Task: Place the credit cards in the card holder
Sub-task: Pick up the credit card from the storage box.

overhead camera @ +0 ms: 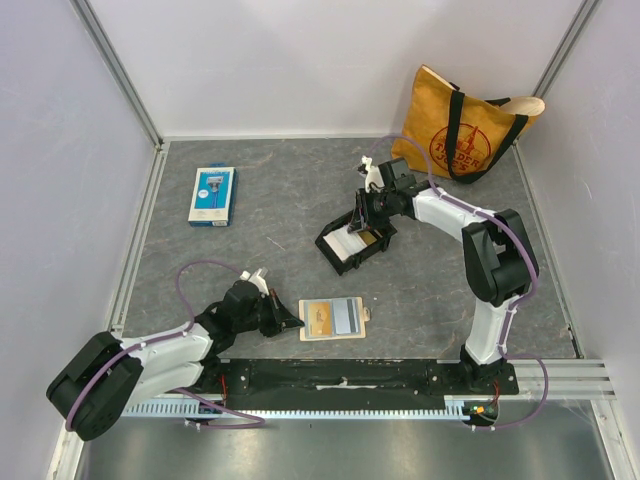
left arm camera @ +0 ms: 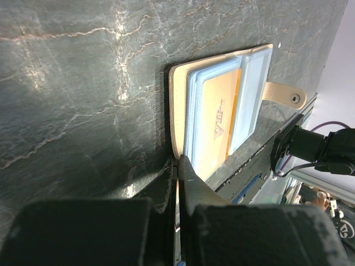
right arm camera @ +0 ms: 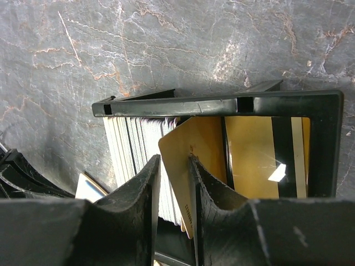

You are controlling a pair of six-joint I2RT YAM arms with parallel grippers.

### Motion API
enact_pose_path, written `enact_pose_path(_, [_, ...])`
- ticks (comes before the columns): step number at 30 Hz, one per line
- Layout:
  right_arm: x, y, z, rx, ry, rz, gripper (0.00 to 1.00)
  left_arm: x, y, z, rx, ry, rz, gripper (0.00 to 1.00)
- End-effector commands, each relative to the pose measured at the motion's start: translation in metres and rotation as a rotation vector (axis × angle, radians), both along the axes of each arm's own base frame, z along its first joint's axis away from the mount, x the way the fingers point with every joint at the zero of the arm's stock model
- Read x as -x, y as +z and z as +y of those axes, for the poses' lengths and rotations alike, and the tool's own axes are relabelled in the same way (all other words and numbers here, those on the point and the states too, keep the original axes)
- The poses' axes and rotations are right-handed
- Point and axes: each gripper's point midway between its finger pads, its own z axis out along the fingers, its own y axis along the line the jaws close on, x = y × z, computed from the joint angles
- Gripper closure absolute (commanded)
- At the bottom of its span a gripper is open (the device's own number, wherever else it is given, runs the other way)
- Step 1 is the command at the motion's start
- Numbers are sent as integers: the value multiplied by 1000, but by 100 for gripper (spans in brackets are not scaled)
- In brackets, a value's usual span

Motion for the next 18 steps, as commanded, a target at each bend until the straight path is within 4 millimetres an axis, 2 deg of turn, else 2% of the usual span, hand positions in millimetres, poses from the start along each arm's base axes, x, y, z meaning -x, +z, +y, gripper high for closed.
enact_pose_path(1, [1,28,4,-55,21,-35,69,10,-16,11,-61,-10,28,98])
enact_pose_path(8, [1,30,3,-71,23,-28,71,9,-15,10,-59,-12,25,98])
enact_pose_path(12, [3,25,3,-73,24,-12,62,9,-15,10,-61,-14,27,98])
enact_pose_path(18, [5,19,4,-74,33,5,62,10,-16,10,-60,-14,30,98])
